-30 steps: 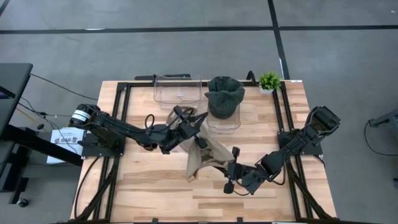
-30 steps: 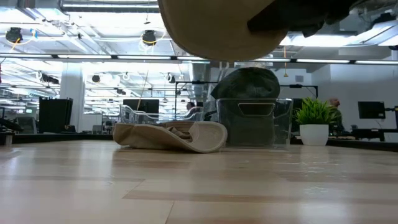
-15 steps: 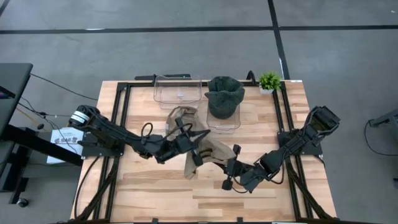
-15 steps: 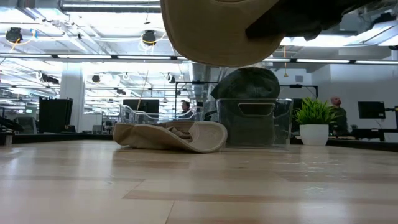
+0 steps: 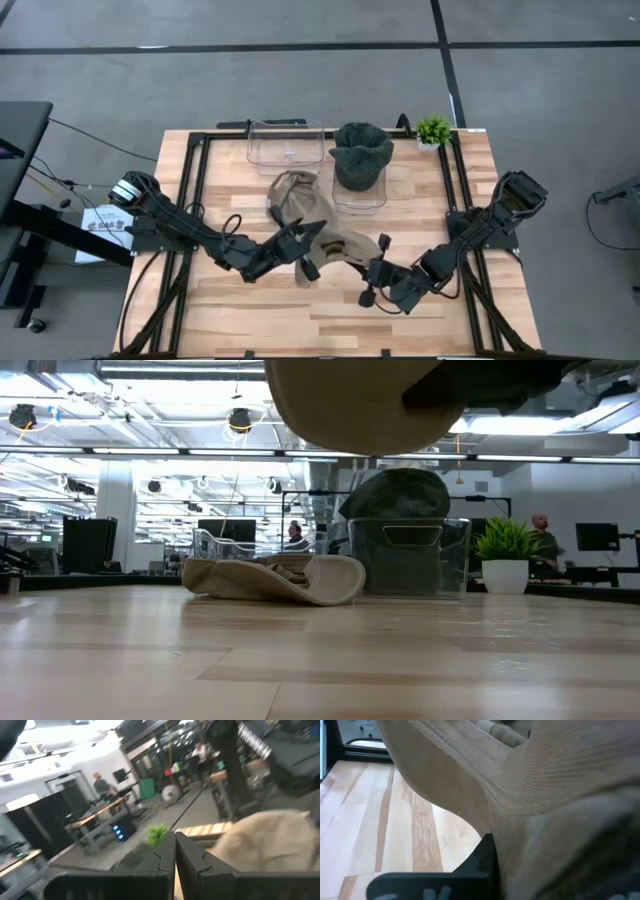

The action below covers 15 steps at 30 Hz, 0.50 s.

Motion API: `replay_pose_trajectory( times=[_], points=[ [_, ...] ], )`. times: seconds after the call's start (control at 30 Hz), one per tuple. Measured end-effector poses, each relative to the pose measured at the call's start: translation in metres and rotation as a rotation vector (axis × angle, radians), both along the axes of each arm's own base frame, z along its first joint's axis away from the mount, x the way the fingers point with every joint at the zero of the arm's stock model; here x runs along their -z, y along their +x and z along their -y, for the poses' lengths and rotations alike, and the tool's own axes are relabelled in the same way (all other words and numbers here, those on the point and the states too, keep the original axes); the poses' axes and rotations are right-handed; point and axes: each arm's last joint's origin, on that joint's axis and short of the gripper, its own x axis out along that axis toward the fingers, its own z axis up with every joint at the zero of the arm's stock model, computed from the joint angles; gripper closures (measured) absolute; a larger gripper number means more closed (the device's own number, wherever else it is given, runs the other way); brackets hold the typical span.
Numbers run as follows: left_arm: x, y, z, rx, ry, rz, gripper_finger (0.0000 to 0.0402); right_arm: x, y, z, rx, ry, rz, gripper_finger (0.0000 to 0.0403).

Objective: Pick & Place hat
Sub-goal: Put the bottom brown cap into the left transparent bin

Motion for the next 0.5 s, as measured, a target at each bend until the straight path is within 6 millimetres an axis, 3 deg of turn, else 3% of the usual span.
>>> replay_pose_trajectory(
  times=[0.27,0.5],
  points=[
    [0.0010,-0.0030,0.0032,-0.042,-0.005,-0.014,0.0395,-0.0075,-0.0012,-0.0089,-0.031,-0.018,0.011,0.0401],
    [-0.0076,-0.0014,0.0031,0.089,-0.025,0.085,0.0395,-0.0067,0.0015,-0.0059,-0.042,0.010,0.002,0.0401]
  ],
)
